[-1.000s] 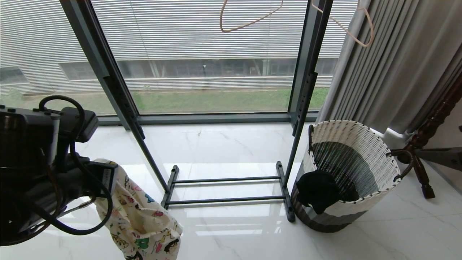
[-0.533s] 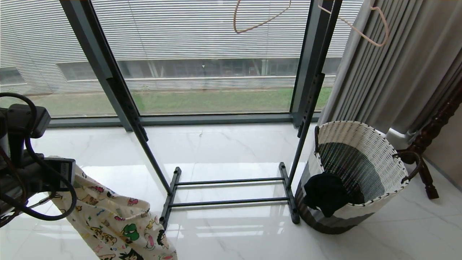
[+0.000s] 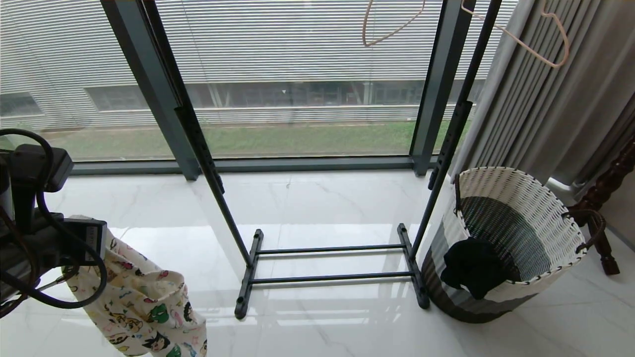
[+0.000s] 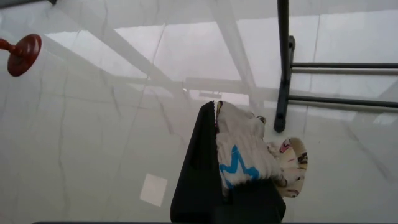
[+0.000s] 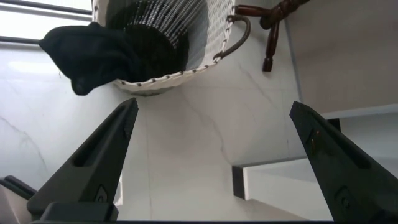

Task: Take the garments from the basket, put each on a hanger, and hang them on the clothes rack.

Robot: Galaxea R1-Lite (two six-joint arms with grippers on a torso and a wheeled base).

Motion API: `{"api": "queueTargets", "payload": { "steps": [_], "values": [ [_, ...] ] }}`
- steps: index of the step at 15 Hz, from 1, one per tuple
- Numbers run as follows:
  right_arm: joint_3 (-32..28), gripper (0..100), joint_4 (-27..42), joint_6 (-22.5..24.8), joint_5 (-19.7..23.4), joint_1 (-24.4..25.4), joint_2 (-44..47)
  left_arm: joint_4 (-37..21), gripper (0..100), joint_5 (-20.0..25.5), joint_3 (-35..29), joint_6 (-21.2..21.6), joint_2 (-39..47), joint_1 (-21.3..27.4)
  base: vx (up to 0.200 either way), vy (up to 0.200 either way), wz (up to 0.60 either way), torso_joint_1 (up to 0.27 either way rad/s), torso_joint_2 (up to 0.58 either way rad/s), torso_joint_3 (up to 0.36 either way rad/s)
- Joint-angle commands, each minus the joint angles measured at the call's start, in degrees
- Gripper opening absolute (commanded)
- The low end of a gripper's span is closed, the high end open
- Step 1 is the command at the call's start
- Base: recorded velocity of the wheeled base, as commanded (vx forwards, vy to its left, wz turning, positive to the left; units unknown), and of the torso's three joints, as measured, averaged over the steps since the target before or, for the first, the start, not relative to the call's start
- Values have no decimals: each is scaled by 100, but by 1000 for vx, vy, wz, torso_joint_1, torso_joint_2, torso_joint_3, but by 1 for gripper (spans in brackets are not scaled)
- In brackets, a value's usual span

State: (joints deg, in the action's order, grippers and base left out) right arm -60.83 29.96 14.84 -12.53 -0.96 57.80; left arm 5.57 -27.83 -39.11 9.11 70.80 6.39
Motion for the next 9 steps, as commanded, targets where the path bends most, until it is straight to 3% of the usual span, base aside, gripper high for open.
{"api": "queueTargets", "payload": {
  "steps": [1, 3, 9],
  "values": [
    [-8, 100, -8, 2, 5, 0, 12, -3, 0, -3, 0, -5, -31, 223, 0, 0, 0, 0, 0, 0],
    [-17, 100, -8, -7, -4, 0, 12, -3, 0, -3, -9, -5, -31, 390, 0, 0, 0, 0, 0, 0],
    [1, 100, -439, -7, -4, 0, 65, -3, 0, -12, -9, -5, -31, 530, 200, 0, 0, 2, 3, 2]
  ]
}}
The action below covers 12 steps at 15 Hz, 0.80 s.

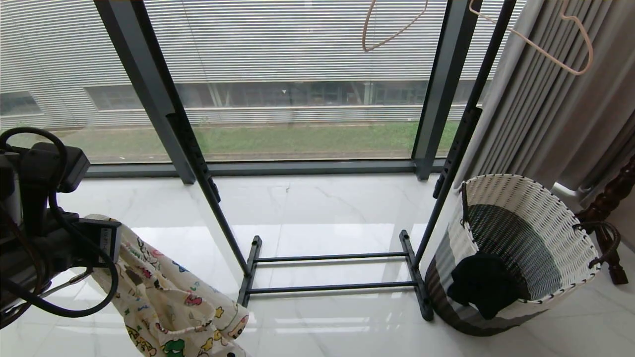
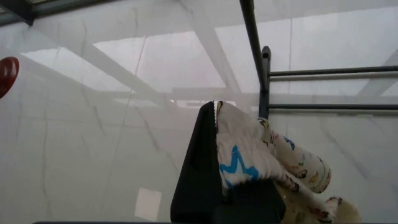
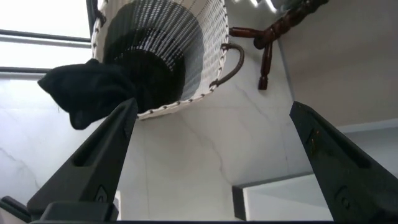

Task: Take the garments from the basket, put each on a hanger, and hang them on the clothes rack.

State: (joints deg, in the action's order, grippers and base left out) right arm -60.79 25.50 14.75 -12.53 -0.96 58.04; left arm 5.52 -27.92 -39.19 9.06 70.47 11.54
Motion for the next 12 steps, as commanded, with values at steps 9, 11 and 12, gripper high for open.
{"api": "queueTargets", "payload": {
  "steps": [9, 11, 12],
  "values": [
    [-11, 100, -89, 2, -4, 0, 6, 274, 0, -3, 8, 0, 1, 14, 111, 0, 0, 1, 0, 0],
    [-20, 100, -107, -7, 5, 26, -21, 283, 0, -3, 8, 0, 1, 14, 0, 0, 0, 0, 0, 0],
    [-29, 100, -124, -16, 5, 44, -12, 283, 0, -3, 8, 0, 1, 6, 0, 0, 0, 41, -193, -139]
  ]
}}
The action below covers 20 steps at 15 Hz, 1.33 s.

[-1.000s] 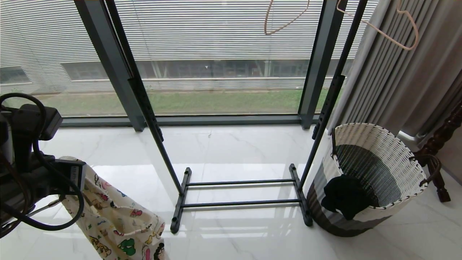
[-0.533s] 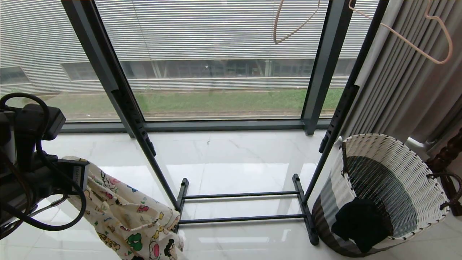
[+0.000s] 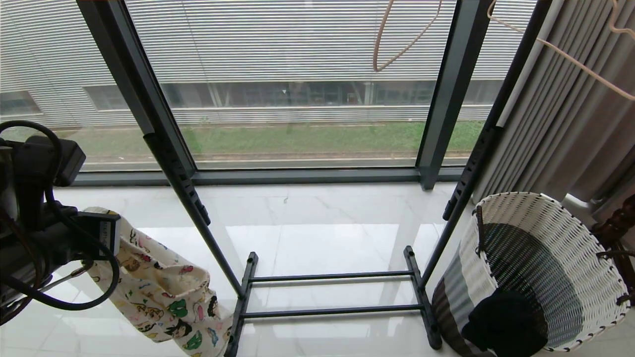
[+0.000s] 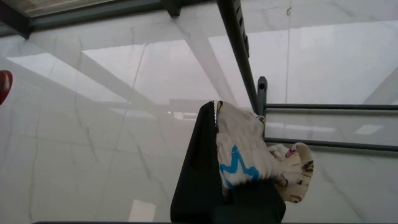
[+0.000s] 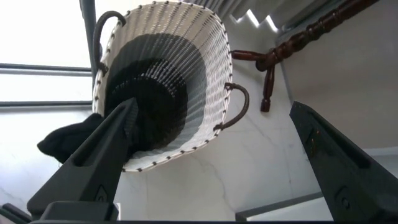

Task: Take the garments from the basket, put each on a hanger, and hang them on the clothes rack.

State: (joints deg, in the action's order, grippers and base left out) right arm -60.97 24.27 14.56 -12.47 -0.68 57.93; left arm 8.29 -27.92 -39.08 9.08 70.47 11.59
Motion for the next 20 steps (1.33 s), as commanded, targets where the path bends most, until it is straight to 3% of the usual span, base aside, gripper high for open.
{"api": "queueTargets", "payload": {
  "steps": [1, 16, 20],
  "values": [
    [-12, 100, -37, 3, 8, 16, -1, 6, 0, -3, -3, -3, 1, 1, 0, 0, 0, 32, -222, -212],
    [-3, 100, -212, -41, 17, 24, 52, 6, 0, -3, -3, -3, -16, 1, 0, 0, 0, 175, -457, -282],
    [6, 100, -608, -58, 43, 33, 219, 6, 0, -3, -3, -3, -16, -8, 0, 0, 0, 222, -507, -284]
  ]
}}
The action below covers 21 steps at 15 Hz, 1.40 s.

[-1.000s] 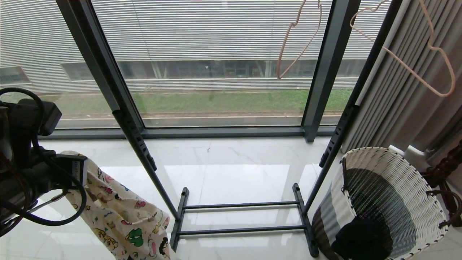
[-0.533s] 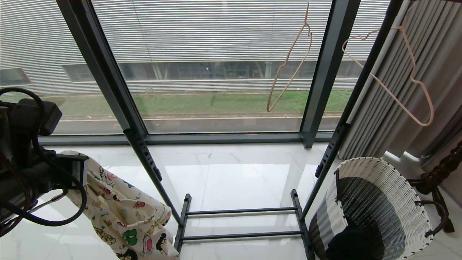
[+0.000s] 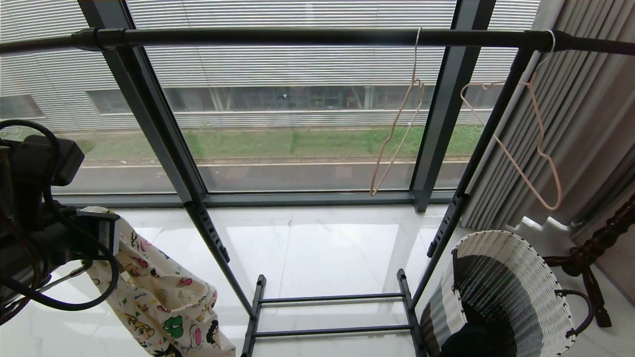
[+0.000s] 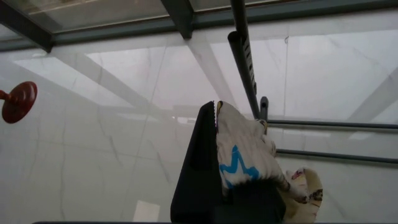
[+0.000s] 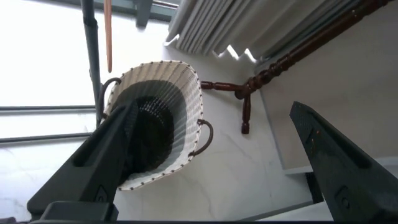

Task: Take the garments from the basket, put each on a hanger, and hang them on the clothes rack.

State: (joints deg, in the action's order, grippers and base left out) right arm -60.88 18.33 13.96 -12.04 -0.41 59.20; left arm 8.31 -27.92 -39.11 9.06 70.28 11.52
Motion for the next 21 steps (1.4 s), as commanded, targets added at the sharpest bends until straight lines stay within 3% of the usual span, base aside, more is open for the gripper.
{"api": "queueTargets", "payload": {
  "steps": [1, 2, 5, 12, 16, 21],
  "values": [
    [6, 100, -137, -7, 62, 6, 153, 4, 0, -3, 0, 0, -5, -1, 0, 0, 0, 227, -525, -295],
    [6, 100, -269, -95, 185, 6, 224, 4, 0, -3, 0, 0, -5, -1, 0, 0, 0, 173, -378, -207],
    [6, 100, -559, -658, 1143, 41, 294, 4, 0, -3, 0, 0, -5, -9, 0, 0, 0, 69, -131, -74],
    [234, 100, -594, -1739, 1204, 358, 523, 74, 0, -3, -27, 8, -111, -9, 0, 0, 0, 0, 0, 0],
    [261, 100, -682, -1756, 1486, 340, 646, 223, 0, -3, -9, 26, -111, -9, 150, 0, 0, 3, 1, 3],
    [252, 100, -691, -1739, 1512, 323, 778, 223, 0, -3, -9, 35, -128, -9, 120, 0, 0, -1, -2, 1]
  ]
}}
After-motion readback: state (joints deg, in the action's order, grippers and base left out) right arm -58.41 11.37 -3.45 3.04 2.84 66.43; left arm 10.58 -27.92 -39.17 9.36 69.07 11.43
